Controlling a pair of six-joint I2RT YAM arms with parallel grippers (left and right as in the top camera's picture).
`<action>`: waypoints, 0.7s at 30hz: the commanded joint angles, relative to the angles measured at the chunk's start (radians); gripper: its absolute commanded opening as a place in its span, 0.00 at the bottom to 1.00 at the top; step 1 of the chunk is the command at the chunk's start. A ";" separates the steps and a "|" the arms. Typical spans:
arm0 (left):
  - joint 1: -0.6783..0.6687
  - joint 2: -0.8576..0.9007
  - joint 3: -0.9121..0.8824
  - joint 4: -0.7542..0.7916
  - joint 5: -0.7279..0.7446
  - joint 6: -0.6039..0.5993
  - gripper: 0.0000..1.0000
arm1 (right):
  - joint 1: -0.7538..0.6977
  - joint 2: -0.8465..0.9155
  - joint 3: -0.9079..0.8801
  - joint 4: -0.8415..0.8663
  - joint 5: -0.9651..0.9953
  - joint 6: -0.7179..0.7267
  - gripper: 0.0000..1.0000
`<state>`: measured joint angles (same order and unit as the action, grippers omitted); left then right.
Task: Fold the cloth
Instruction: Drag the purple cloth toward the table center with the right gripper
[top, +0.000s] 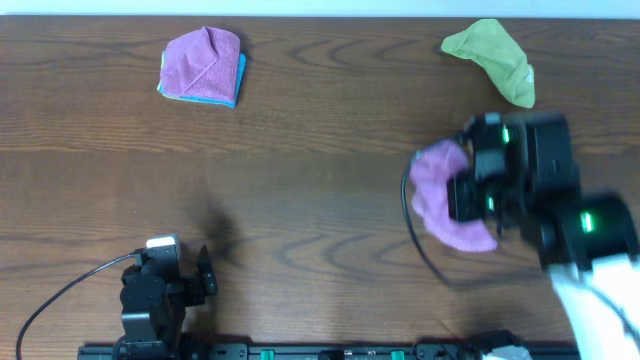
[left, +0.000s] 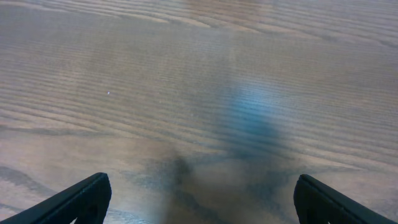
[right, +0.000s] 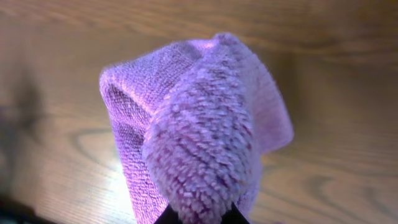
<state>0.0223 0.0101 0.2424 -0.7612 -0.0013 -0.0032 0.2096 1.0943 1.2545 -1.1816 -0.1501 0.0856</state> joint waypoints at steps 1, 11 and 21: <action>-0.004 -0.006 0.000 -0.002 -0.009 -0.004 0.95 | 0.037 -0.136 -0.107 0.014 -0.090 0.002 0.01; -0.004 -0.006 0.000 -0.002 -0.009 -0.004 0.95 | 0.230 -0.262 -0.341 0.172 -0.237 0.167 0.01; -0.004 -0.006 0.000 -0.002 -0.008 -0.004 0.95 | 0.507 -0.042 -0.369 0.471 -0.297 0.229 0.01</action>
<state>0.0223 0.0101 0.2424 -0.7612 -0.0010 -0.0032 0.6613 1.0050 0.8921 -0.7395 -0.3973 0.2802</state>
